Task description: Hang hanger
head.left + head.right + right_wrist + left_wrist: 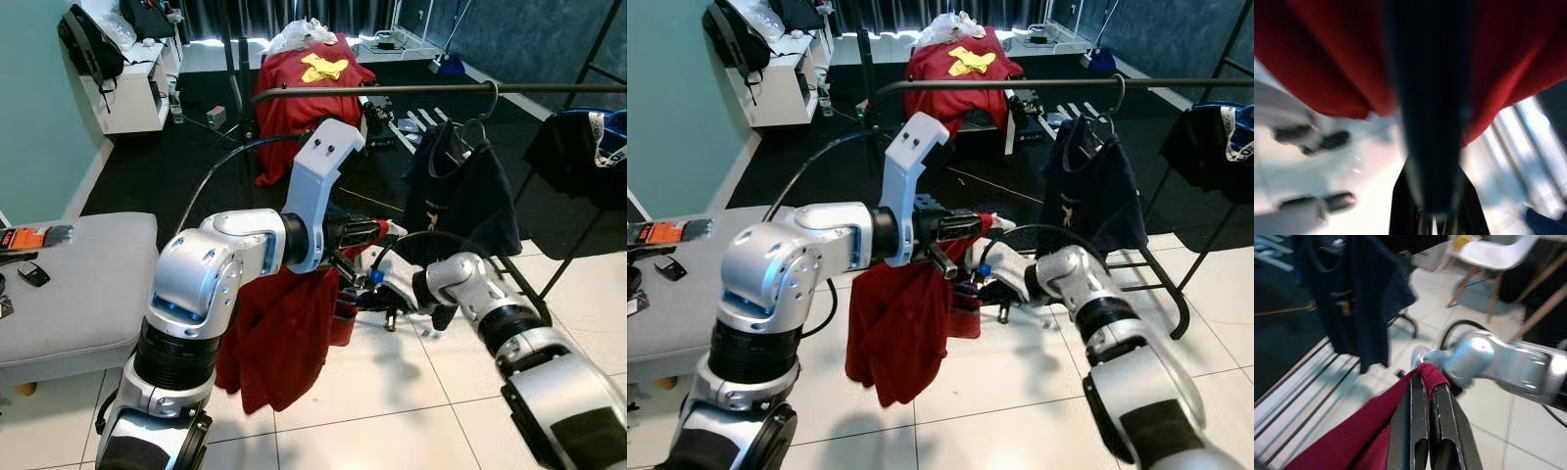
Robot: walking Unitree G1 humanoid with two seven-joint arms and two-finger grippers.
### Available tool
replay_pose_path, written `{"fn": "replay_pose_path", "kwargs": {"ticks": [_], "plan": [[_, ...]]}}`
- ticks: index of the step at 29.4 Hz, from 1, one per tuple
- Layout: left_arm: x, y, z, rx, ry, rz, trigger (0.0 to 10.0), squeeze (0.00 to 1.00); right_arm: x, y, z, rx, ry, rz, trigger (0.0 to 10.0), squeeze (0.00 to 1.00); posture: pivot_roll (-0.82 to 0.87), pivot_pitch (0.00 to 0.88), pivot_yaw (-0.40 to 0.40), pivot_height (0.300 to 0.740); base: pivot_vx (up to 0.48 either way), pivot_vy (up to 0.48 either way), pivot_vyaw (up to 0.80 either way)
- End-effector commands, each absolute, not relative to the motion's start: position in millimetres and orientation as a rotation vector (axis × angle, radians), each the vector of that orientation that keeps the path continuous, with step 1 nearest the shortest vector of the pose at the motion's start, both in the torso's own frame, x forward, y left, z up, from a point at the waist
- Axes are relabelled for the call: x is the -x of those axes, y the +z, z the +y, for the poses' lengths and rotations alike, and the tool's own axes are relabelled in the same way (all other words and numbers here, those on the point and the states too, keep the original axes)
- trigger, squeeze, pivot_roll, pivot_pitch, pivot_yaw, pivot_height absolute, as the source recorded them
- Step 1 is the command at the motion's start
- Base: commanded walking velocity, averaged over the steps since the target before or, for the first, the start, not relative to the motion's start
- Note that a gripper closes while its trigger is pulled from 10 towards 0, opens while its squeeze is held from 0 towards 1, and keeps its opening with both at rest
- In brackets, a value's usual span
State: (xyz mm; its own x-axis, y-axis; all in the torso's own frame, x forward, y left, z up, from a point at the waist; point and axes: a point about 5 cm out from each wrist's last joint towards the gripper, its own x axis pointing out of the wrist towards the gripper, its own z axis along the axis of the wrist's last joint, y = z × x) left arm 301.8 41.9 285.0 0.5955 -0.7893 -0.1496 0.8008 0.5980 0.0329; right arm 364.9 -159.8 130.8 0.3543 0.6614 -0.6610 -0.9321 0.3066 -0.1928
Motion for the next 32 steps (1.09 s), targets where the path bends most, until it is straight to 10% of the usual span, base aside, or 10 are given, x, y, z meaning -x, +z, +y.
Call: {"fn": "replay_pose_path", "kwargs": {"ticks": [1, 6, 15, 32], "plan": [[-306.5, 288.4, 44.8, -0.142, -0.865, 0.099, 10.0, 0.0, -363.3, 129.2, -156.8, 0.544, 1.127, 0.508, 10.0, 0.0, 0.07, 0.08, -0.015, 0.74, 0.0, 0.0, 0.0], [-324.1, 278.2, 62.0, -0.16, -0.669, 0.138, 10.0, 0.0, -351.4, 113.2, -149.7, 0.359, 1.157, 0.513, 10.0, 0.0, 0.06, 0.084, -0.015, 0.74, 0.0, 0.0, 0.0], [-350.4, 264.6, 118.3, -0.256, -0.301, 0.163, 10.0, 0.0, -326.3, 62.5, -145.8, -0.292, 0.673, 0.485, 10.0, 0.0, 0.06, 0.063, 0.029, 0.74, 0.0, 0.0, 0.0], [-357.6, 251.3, 119.7, -0.302, -0.257, 0.174, 10.0, 0.0, -311.5, 54.5, -172.2, -0.482, 0.302, 0.457, 10.0, 0.0, 0.05, 0.067, 0.041, 0.74, 0.0, 0.0, 0.0]]}}
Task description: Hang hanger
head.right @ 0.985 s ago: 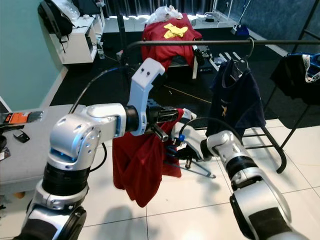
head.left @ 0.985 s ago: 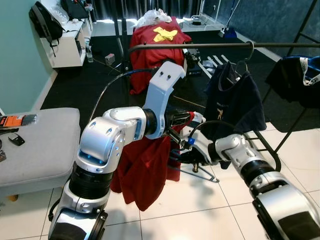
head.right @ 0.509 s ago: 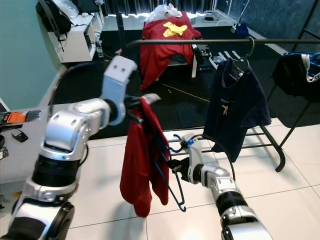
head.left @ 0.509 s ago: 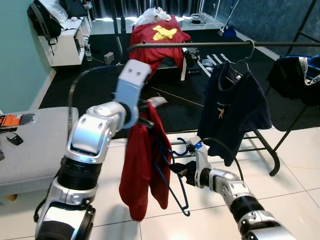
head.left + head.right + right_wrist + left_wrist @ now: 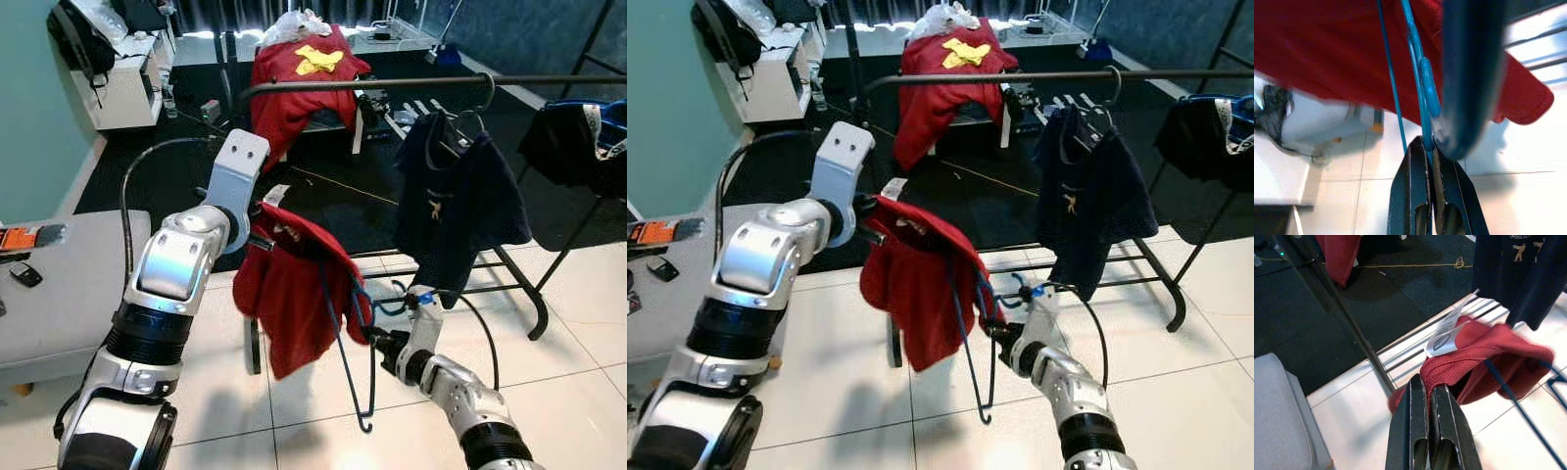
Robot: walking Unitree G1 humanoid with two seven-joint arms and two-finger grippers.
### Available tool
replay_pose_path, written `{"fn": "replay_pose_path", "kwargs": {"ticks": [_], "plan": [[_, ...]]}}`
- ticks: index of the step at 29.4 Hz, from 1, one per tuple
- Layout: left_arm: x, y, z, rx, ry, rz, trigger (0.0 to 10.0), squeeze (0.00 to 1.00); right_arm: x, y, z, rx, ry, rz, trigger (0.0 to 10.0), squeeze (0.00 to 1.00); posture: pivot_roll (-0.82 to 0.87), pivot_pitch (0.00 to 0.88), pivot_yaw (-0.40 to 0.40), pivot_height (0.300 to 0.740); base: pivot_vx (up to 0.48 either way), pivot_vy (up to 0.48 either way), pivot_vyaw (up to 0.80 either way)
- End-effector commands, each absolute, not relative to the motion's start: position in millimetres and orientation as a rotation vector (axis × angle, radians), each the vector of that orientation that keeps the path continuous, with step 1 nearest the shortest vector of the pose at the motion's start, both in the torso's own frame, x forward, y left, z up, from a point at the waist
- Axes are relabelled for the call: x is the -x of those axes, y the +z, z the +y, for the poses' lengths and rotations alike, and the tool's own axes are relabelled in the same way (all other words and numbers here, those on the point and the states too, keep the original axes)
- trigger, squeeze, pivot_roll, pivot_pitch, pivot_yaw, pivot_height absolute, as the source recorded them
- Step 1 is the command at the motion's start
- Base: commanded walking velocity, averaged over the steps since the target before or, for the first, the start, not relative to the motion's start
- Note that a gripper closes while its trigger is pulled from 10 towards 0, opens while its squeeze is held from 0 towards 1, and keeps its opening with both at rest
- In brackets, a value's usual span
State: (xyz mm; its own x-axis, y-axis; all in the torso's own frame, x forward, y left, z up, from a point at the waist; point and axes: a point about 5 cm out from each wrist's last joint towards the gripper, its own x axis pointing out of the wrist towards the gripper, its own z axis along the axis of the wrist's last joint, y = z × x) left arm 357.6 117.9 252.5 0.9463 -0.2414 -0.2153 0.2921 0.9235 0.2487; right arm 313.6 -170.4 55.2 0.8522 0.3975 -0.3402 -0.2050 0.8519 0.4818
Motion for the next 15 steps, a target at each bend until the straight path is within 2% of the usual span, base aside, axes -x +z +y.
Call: {"fn": "replay_pose_path", "kwargs": {"ticks": [1, 3, 5, 6, 7, 8, 9, 12, 15], "plan": [[-358.2, 244.7, 122.4, -0.32, -0.235, 0.187, 10.0, 0.0, -310.4, 61.7, -166.1, -0.536, 0.292, 0.441, 10.0, 0.0, 0.05, 0.069, 0.042, 0.74, 0.0, 0.0, 0.0], [-359.3, 236.7, 126.2, -0.342, -0.208, 0.196, 10.0, 0.0, -307.9, 71.9, -162.4, -0.642, 0.216, 0.407, 10.0, 0.0, 0.05, 0.068, 0.046, 0.74, 0.0, 0.0, 0.0], [-359.3, 236.7, 126.2, -0.342, -0.208, 0.196, 10.0, 0.0, -307.9, 71.9, -162.4, -0.642, 0.216, 0.407, 10.0, 0.0, 0.05, 0.068, 0.046, 0.74, 0.0, 0.0, 0.0], [-358.9, 234.7, 127.1, -0.347, -0.205, 0.199, 10.0, 0.0, -308.9, 73.8, -165.8, -0.7, 0.14, 0.379, 10.0, 0.0, 0.05, 0.066, 0.049, 0.74, 0.0, 0.0, 0.0], [-358.9, 234.7, 127.1, -0.347, -0.205, 0.199, 10.0, 0.0, -308.9, 73.8, -165.8, -0.7, 0.14, 0.379, 10.0, 0.0, 0.05, 0.066, 0.049, 0.74, 0.0, 0.0, 0.0], [-358.2, 232.1, 128.1, -0.36, -0.203, 0.201, 10.0, 0.0, -309.9, 75.9, -168.4, -0.793, 0.064, 0.354, 10.0, 0.0, 0.05, 0.063, 0.049, 0.74, 0.0, 0.0, 0.0], [-358.2, 232.1, 128.1, -0.36, -0.203, 0.201, 10.0, 0.0, -309.9, 75.9, -168.4, -0.793, 0.064, 0.354, 10.0, 0.0, 0.05, 0.063, 0.049, 0.74, 0.0, 0.0, 0.0], [-355.4, 224.2, 130.7, -0.383, -0.202, 0.213, 10.0, 0.0, -313.1, 88.9, -161.7, -1.025, 0.002, 0.308, 10.0, 0.0, 0.06, 0.06, 0.047, 0.74, 0.0, 0.0, 0.0], [-354.9, 223.1, 130.9, -0.385, -0.202, 0.214, 10.0, 0.0, -313.9, 92.7, -160.1, -1.042, -0.005, 0.298, 10.0, 0.0, 0.06, 0.06, 0.047, 0.74, 0.0, 0.0, 0.0]]}}
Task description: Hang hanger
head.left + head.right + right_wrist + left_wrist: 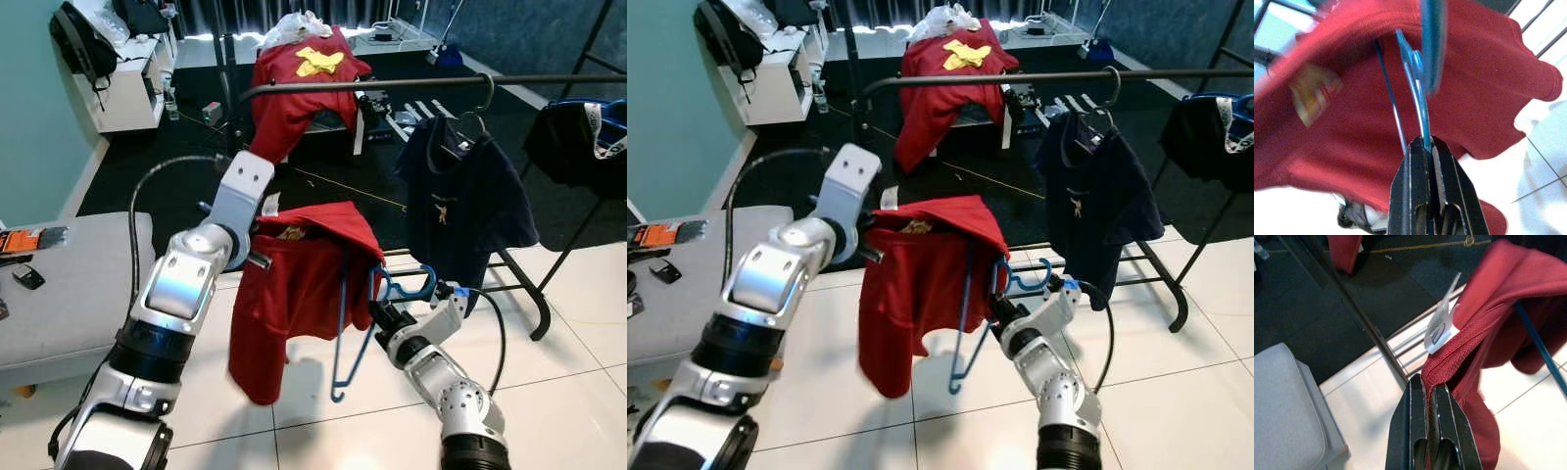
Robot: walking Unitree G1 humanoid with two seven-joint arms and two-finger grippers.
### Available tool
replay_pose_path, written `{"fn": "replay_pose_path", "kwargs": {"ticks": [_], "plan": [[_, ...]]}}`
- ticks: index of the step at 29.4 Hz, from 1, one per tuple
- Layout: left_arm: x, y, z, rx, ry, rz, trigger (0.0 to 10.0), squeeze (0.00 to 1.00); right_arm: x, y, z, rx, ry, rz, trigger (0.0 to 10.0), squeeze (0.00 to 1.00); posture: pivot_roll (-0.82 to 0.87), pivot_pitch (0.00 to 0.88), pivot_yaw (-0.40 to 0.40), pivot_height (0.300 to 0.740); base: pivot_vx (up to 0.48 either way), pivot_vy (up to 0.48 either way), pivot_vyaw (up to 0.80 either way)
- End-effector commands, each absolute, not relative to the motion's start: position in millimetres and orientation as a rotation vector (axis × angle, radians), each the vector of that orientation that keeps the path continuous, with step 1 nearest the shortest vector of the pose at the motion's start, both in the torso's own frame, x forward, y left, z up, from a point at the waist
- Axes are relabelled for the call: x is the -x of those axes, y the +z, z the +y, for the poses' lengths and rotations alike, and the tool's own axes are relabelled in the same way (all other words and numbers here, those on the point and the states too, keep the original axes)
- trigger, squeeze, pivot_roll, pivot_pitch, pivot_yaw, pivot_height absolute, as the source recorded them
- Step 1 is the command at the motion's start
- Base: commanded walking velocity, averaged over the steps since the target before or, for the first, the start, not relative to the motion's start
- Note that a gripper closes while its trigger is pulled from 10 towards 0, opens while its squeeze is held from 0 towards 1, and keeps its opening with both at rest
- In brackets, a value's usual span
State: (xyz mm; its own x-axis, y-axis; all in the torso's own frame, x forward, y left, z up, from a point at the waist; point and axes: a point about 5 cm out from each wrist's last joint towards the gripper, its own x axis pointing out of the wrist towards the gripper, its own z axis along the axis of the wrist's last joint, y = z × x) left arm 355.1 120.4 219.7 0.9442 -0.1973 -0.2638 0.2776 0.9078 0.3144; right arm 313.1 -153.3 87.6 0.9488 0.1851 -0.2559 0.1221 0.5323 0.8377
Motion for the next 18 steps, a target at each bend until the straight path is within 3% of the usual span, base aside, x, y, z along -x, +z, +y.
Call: {"fn": "replay_pose_path", "kwargs": {"ticks": [1, 5, 6, 7, 8, 9, 10, 11, 12, 13, 16, 17, 18], "plan": [[-354.0, 221.6, 130.5, -0.425, -0.215, 0.2, 10.0, 0.0, -316.6, 102.3, -155.9, -1.093, 0.014, 0.278, 10.0, 0.0, 0.06, 0.053, 0.046, 0.74, 0.0, 0.0, 0.0], [-352.0, 218.8, 129.4, -0.475, -0.237, 0.186, 10.0, 0.0, -319.3, 117.8, -146.6, -1.092, 0.117, 0.263, 10.0, 0.0, 0.06, 0.054, 0.047, 0.74, 0.0, 0.0, 0.0], [-350.7, 217.3, 128.3, -0.481, -0.25, 0.18, 10.0, 0.0, -317.0, 129.9, -138.4, -0.754, 0.271, 0.279, 10.0, 0.0, 0.05, 0.049, 0.05, 0.74, 0.0, 0.0, 0.0], [-350.0, 216.2, 127.5, -0.485, -0.253, 0.177, 10.0, 0.0, -314.2, 134.9, -131.0, -0.539, 0.345, 0.288, 10.0, 0.0, 0.05, 0.046, 0.048, 0.74, 0.0, 0.0, 0.0], [-350.0, 216.2, 127.5, -0.485, -0.253, 0.177, 10.0, 0.0, -314.2, 134.9, -131.0, -0.539, 0.345, 0.288, 10.0, 0.0, 0.05, 0.046, 0.048, 0.74, 0.0, 0.0, 0.0], [-349.7, 215.4, 127.0, -0.488, -0.254, 0.174, 10.0, 0.0, -311.7, 137.7, -125.9, -0.409, 0.382, 0.293, 10.0, 0.0, 0.05, 0.046, 0.048, 0.74, 0.0, 0.0, 0.0], [-349.7, 215.1, 126.9, -0.496, -0.249, 0.169, 10.0, 0.0, -312.5, 137.3, -125.5, -0.123, 0.406, 0.274, 10.0, 0.0, 0.06, 0.043, 0.045, 0.74, 0.0, 0.0, 0.0], [-349.7, 215.1, 126.9, -0.496, -0.249, 0.169, 10.0, 0.0, -312.5, 137.3, -125.5, -0.123, 0.406, 0.274, 10.0, 0.0, 0.06, 0.043, 0.045, 0.74, 0.0, 0.0, 0.0], [-349.9, 215.3, 127.0, -0.502, -0.244, 0.164, 10.0, 0.0, -314.9, 137.3, -126.8, -0.001, 0.398, 0.245, 10.0, 0.0, 0.06, 0.043, 0.045, 0.74, 0.0, 0.0, 0.0], [-349.7, 215.6, 128.0, -0.506, -0.238, 0.159, 10.0, 0.0, -319.2, 144.0, -127.8, -0.121, 0.35, 0.212, 10.0, 0.0, 0.06, 0.044, 0.044, 0.74, 0.0, 0.0, 0.0], [-349.3, 214.9, 130.6, -0.521, -0.229, 0.158, 10.0, 0.0, -323.2, 150.1, -131.2, -0.234, 0.299, 0.182, 10.0, 0.0, 0.06, 0.043, 0.043, 0.74, 0.0, 0.0, 0.0], [-348.7, 213.3, 134.3, -0.528, -0.222, 0.161, 10.0, 0.0, -327.2, 157.3, -138.3, -0.432, 0.217, 0.153, 10.0, 0.0, 0.07, 0.046, 0.045, 0.74, 0.0, 0.0, 0.0], [-348.7, 213.3, 134.3, -0.528, -0.222, 0.161, 10.0, 0.0, -327.2, 157.3, -138.3, -0.432, 0.217, 0.153, 10.0, 0.0, 0.07, 0.046, 0.045, 0.74, 0.0, 0.0, 0.0]]}}
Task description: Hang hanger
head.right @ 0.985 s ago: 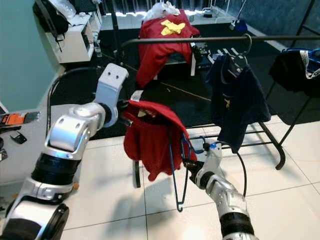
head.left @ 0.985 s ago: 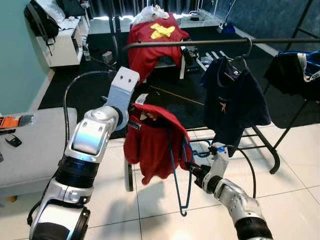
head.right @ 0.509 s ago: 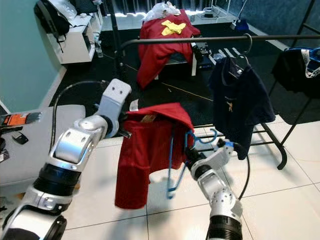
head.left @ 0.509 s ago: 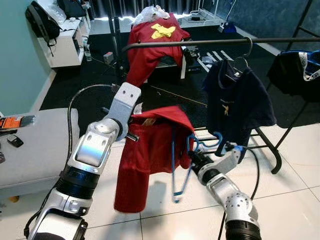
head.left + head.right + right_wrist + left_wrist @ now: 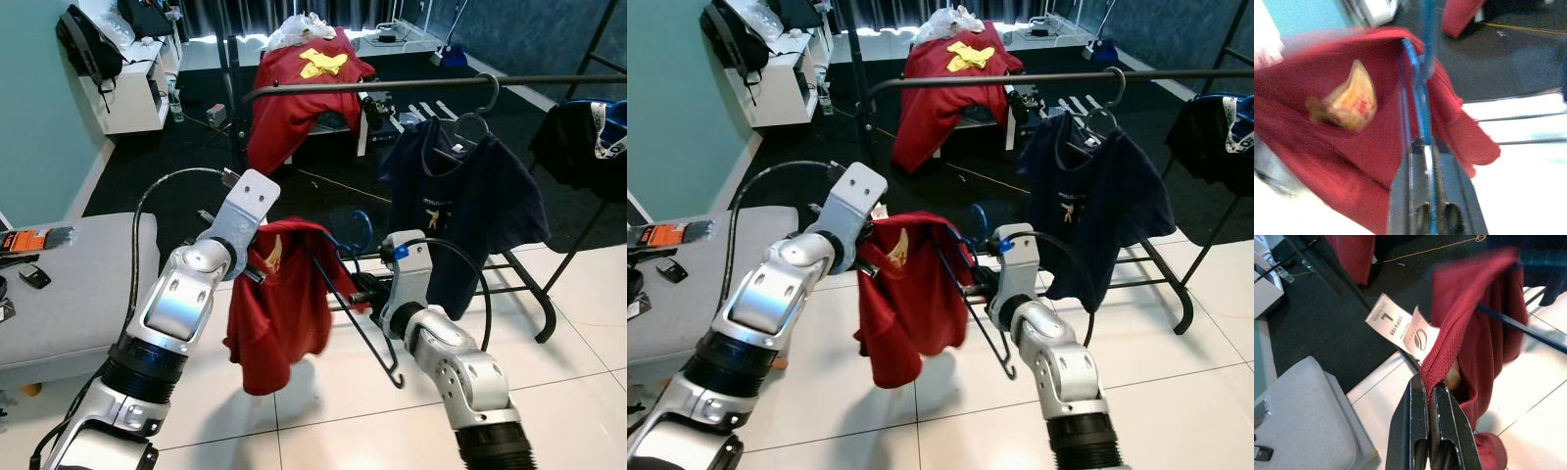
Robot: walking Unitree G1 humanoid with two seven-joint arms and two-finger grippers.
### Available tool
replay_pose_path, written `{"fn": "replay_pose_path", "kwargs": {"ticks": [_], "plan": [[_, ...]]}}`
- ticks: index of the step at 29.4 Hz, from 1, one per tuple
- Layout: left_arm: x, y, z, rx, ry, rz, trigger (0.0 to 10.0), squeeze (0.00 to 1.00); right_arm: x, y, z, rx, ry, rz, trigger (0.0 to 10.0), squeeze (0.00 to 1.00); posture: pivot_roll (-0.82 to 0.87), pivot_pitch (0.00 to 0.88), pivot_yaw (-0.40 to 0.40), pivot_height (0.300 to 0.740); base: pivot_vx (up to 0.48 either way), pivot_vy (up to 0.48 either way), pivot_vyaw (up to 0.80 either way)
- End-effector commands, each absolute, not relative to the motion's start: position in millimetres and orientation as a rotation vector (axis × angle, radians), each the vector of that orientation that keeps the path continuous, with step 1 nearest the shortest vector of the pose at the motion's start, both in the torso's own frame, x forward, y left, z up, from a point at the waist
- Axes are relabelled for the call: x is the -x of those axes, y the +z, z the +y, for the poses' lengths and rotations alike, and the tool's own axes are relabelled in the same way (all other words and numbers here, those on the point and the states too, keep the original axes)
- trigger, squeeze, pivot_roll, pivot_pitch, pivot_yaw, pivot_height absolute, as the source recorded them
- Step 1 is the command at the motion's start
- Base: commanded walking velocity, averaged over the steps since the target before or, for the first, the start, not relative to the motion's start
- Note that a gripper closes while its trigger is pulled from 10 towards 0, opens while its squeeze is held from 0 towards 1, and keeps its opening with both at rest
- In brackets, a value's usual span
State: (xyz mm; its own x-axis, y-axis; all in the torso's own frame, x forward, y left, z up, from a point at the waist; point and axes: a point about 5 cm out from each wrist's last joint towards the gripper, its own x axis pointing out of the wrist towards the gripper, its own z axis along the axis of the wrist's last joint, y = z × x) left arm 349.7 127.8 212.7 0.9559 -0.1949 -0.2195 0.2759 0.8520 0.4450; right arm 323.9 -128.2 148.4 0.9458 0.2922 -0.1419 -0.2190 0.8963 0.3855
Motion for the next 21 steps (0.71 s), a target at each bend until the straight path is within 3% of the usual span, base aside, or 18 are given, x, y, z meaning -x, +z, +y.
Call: {"fn": "replay_pose_path", "kwargs": {"ticks": [1, 5, 7, 8, 10, 14, 17, 21], "plan": [[-348.2, 212.1, 137.5, -0.535, -0.216, 0.164, 10.0, 0.0, -329.4, 161.5, -145.0, -0.556, 0.157, 0.134, 10.0, 0.0, 0.07, 0.047, 0.046, 0.74, 0.0, 0.0, 0.0], [-347.6, 210.4, 142.2, -0.543, -0.208, 0.169, 10.0, 0.0, -332.5, 168.5, -163.5, -0.604, 0.03, 0.064, 10.0, 0.0, 0.06, 0.049, 0.048, 0.74, 0.0, 0.0, 0.0], [-347.1, 210.3, 143.3, -0.549, -0.211, 0.167, 10.0, 0.0, -332.3, 166.3, -176.1, -0.718, -0.068, 0.048, 10.0, 0.0, 0.07, 0.053, 0.053, 0.74, 0.0, 0.0, 0.0], [-347.1, 210.3, 143.3, -0.549, -0.211, 0.167, 10.0, 0.0, -332.3, 166.3, -176.1, -0.718, -0.068, 0.048, 10.0, 0.0, 0.07, 0.053, 0.053, 0.74, 0.0, 0.0, 0.0], [-346.6, 210.3, 142.0, -0.562, -0.223, 0.16, 10.0, 0.0, -332.3, 156.2, -178.0, -0.921, -0.108, 0.084, 10.0, 0.0, 0.07, 0.055, 0.054, 0.74, 0.0, 0.0, 0.0], [-345.7, 210.1, 139.6, -0.596, -0.252, 0.145, 10.0, 0.0, -333.8, 147.7, -175.1, -1.101, -0.118, 0.135, 10.0, 0.0, 0.07, 0.059, 0.055, 0.74, 0.0, 0.0, 0.0], [-344.8, 209.8, 138.4, -0.618, -0.268, 0.137, 10.0, 0.0, -333.7, 145.4, -176.1, -1.02, -0.126, 0.162, 10.0, 0.0, 0.07, 0.064, 0.055, 0.74, 0.0, 0.0, 0.0], [-341.2, 205.3, 134.5, -0.675, -0.31, 0.118, 10.0, 0.0, -335.6, 142.9, -186.7, -1.279, -0.274, 0.085, 10.0, 0.0, 0.07, 0.069, 0.056, 0.74, 0.0, 0.0, 0.0]]}}
